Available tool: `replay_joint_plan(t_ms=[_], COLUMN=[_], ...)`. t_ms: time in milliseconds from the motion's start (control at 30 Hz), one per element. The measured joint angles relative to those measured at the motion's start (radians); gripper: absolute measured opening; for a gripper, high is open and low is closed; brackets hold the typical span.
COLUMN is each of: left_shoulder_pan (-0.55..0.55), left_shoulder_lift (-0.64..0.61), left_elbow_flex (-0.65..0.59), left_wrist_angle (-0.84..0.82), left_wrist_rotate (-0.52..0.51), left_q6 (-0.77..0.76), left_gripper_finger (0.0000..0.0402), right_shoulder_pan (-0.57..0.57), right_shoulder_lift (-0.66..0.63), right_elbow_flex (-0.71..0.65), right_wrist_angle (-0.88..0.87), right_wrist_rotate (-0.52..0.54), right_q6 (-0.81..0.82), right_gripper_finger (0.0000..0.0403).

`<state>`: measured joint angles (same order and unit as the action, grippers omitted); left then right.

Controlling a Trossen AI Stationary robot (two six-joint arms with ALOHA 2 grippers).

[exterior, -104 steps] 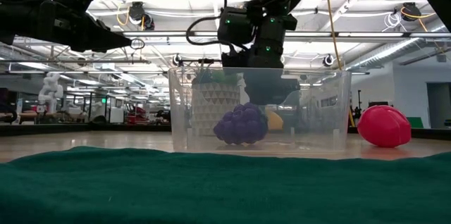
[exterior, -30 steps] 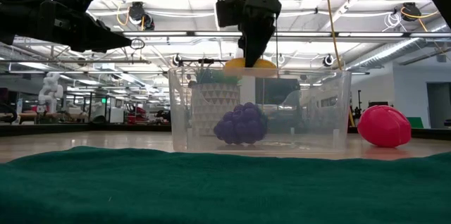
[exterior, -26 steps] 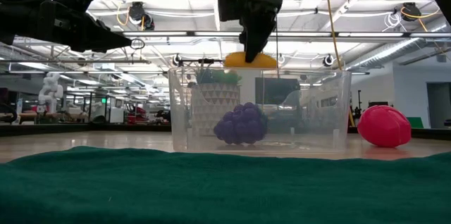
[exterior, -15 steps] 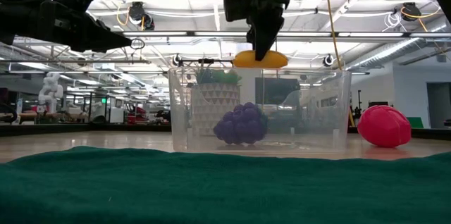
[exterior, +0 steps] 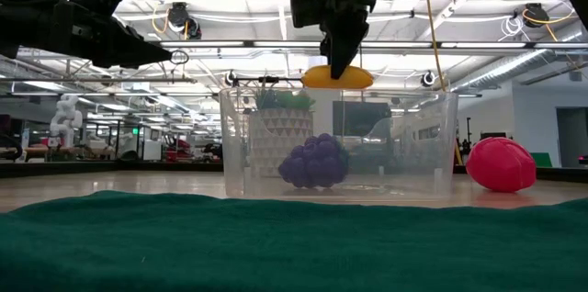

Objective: Pick and placing Produce into tupperware
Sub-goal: Put the banana into the transparent bin

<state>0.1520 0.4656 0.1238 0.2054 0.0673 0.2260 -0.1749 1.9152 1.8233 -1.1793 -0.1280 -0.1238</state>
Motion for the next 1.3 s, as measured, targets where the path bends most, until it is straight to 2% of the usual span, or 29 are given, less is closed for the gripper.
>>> replay_joint_plan(t_ms=[333, 900, 1300], left_shoulder_pan=[0.000, 0.000, 0.000], left_shoulder_lift=[0.000, 0.000, 0.000], left_elbow_flex=[0.000, 0.000, 0.000], left_wrist_angle=[0.000, 0.000, 0.000], left_wrist_rotate=[0.000, 0.000, 0.000], left_q6=[-0.001, -0.002, -0.002], left_gripper_finger=[0.0026, 0.0026, 0.0026], right_shoulder_pan=[0.002, 0.002, 0.018], right_shoulder_lift=[0.000, 0.000, 0.000], right_elbow_flex=[0.036, 0.236, 0.244], right_wrist_angle=[-0.047, -0.210, -0.216], right_wrist_rotate=[0.000, 0.003, 0.005], right_q6=[0.010, 0.026, 0.035], right_gripper_finger=[0.0155, 0.0155, 0.0155])
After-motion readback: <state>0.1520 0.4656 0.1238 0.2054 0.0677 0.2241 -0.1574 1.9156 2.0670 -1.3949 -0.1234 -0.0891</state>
